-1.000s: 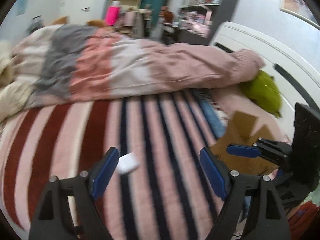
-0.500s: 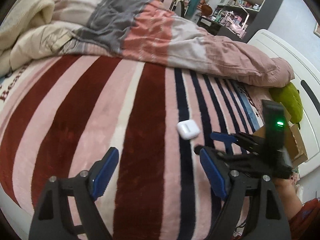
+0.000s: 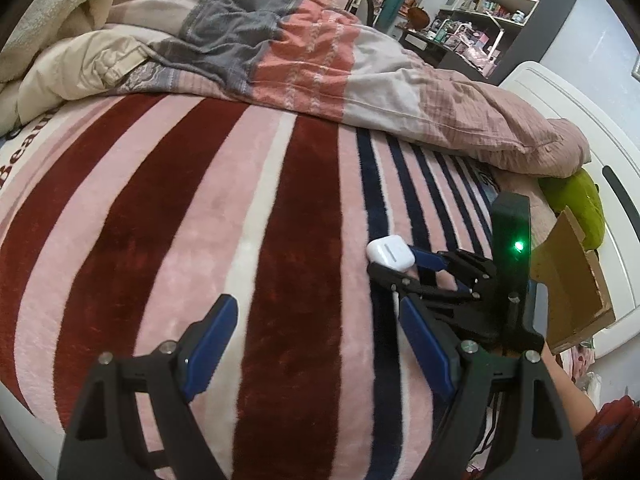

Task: Organize rigid objects
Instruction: 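Grasp the white earbud case with the right gripper, then carry the earbud case into the cardboard box and open the right gripper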

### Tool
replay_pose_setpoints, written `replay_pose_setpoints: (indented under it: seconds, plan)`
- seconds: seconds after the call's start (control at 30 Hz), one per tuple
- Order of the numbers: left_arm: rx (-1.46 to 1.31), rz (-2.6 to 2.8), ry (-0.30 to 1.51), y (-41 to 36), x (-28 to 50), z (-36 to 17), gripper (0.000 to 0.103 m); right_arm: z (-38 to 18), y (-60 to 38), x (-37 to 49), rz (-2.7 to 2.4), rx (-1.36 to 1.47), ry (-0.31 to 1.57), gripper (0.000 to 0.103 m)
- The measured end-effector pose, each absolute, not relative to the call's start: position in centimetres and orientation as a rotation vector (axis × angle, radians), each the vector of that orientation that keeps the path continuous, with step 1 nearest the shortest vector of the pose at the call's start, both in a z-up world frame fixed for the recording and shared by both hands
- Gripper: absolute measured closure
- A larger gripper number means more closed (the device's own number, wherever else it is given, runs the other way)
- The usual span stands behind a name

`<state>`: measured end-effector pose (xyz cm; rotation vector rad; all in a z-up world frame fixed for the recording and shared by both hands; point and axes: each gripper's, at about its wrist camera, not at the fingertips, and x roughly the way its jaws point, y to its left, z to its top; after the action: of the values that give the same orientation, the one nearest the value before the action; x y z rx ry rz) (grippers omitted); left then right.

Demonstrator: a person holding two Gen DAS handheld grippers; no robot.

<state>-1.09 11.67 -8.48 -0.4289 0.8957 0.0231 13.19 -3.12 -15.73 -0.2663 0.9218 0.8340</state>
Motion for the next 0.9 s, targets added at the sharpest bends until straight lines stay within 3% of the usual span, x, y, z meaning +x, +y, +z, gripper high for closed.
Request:
replay_pose_setpoints:
  seconds: [0.33, 0.4, 0.47, 0.57, 0.9]
  plan:
    - [-0.433, -0.149, 0.817, 6.6, -0.2, -4.4, 0.023, -7.6, -6.7, 7.5, 1.076, -0.199, 0.755, 0.053]
    - [-0.448, -0.219, 0.783, 5.3, -0.1, -3.1, 0.034, -5.7, -8.0, 6.2, 1.098, -0.205, 0.705, 0.053]
    - [-0.444, -0.279, 0.765, 3.8, 0.3, -2.0, 0.056, -3.8, -9.7, 5.1, 1.122, -0.199, 0.657, 0.053]
    - [-0.426, -0.352, 0.738, 1.3, 0.9, -0.3, 0.067, -2.0, -11.8, 4.2, 1.118, -0.196, 0.611, 0.053]
    - [-0.278, -0.479, 0.764, -9.1, 5.2, 3.0, 0.068, 0.1, -21.2, 6.1, 0.957, -0.14, 0.574, 0.053]
